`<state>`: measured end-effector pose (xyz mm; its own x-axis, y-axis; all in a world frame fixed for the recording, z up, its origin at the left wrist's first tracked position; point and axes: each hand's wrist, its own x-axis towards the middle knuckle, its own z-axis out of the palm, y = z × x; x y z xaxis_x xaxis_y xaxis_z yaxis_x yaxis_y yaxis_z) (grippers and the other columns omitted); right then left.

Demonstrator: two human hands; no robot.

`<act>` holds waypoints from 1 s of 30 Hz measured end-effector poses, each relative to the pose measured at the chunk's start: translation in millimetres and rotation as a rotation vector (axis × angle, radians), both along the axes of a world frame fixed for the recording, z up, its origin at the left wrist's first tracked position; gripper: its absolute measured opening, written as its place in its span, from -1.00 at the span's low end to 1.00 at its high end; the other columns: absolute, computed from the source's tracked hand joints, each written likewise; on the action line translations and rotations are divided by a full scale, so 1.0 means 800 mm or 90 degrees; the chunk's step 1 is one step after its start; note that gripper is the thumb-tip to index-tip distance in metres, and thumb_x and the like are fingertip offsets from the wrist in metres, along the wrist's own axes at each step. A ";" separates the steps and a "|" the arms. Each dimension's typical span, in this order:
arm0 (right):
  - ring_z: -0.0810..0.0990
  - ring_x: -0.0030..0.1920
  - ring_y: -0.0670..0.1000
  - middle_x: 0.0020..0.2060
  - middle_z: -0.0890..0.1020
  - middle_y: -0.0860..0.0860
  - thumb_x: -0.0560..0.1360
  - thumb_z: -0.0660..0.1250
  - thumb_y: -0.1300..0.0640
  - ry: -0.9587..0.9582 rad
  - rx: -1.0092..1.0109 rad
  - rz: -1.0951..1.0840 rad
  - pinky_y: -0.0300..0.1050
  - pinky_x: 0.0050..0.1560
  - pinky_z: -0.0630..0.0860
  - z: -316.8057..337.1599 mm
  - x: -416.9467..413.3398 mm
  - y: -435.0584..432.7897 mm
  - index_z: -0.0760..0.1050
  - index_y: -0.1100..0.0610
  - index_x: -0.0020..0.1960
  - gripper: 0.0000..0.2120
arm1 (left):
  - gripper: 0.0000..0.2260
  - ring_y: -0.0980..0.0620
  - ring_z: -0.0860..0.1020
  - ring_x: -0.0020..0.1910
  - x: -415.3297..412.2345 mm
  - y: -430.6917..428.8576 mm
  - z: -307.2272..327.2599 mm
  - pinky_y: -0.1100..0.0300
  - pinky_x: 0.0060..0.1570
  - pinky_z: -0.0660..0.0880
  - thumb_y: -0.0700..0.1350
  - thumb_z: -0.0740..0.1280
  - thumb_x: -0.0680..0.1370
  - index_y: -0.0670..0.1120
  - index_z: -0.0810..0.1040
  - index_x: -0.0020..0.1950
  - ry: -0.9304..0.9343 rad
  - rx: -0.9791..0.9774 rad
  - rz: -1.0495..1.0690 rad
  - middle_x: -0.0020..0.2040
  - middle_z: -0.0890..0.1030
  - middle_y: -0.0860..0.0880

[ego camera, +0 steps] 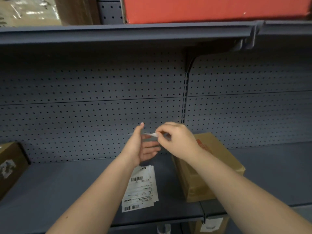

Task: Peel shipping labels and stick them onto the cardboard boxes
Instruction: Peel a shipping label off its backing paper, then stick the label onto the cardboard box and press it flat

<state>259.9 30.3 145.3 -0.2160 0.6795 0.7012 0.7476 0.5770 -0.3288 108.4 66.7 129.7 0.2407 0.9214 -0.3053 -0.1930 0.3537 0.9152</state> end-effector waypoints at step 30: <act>0.56 -0.50 -0.01 -0.52 0.63 0.03 0.44 0.43 0.23 0.480 -0.660 -0.069 -0.17 -0.43 0.48 -0.022 0.250 0.021 0.59 0.26 -0.14 -0.91 | -0.82 0.03 0.58 -0.52 0.191 -0.009 -0.005 0.31 -0.63 0.40 -0.08 0.25 0.57 -0.14 0.59 -0.04 0.328 0.040 -0.009 -0.28 0.69 -0.12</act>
<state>460.3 46.9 128.0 0.0916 0.9668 -0.2385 0.2095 -0.2529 -0.9446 261.1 59.2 125.9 0.0855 0.9394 -0.3321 0.2929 0.2949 0.9095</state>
